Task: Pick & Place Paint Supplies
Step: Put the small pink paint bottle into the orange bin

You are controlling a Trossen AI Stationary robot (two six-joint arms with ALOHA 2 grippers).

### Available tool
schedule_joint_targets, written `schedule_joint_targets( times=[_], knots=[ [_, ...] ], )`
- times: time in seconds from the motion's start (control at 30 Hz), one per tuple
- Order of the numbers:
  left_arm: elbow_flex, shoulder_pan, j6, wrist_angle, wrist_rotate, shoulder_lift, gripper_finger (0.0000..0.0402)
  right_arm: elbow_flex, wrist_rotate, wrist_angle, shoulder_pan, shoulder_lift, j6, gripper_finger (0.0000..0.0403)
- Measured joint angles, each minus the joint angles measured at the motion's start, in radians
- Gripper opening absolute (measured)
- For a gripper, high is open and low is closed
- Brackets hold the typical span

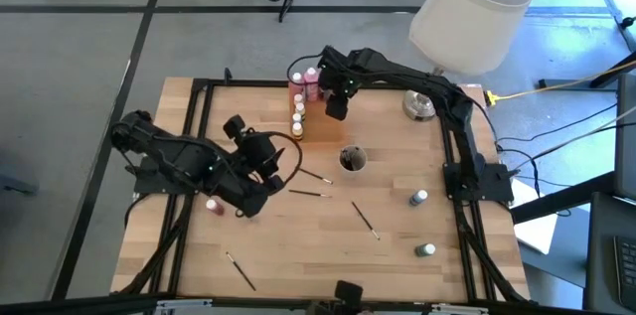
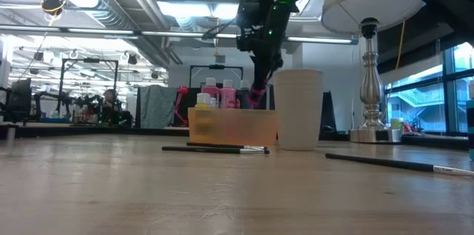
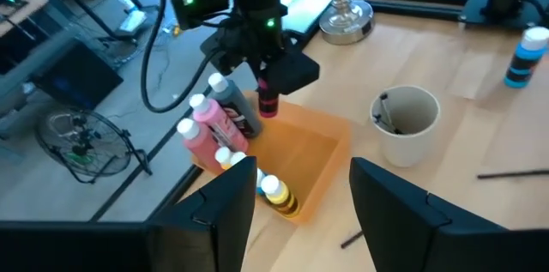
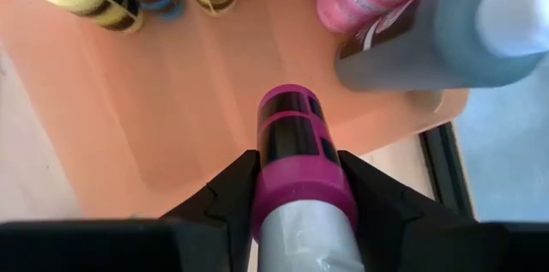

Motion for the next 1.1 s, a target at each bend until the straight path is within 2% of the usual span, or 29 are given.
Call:
schedule_joint_targets(
  times=[0.23, 1.1],
  knots=[
    [0.0, -0.005, 0.0, 0.0, 0.013, 0.0, 0.0184, 0.0, 0.0, 0.006, 0.002, 0.046, -0.003, 0.0141],
    [0.0, -0.01, 0.0, -0.001, 0.021, 0.001, 0.0184, -0.002, 0.023, -0.002, 0.014, 0.093, -0.007, 0.0141]
  ],
)
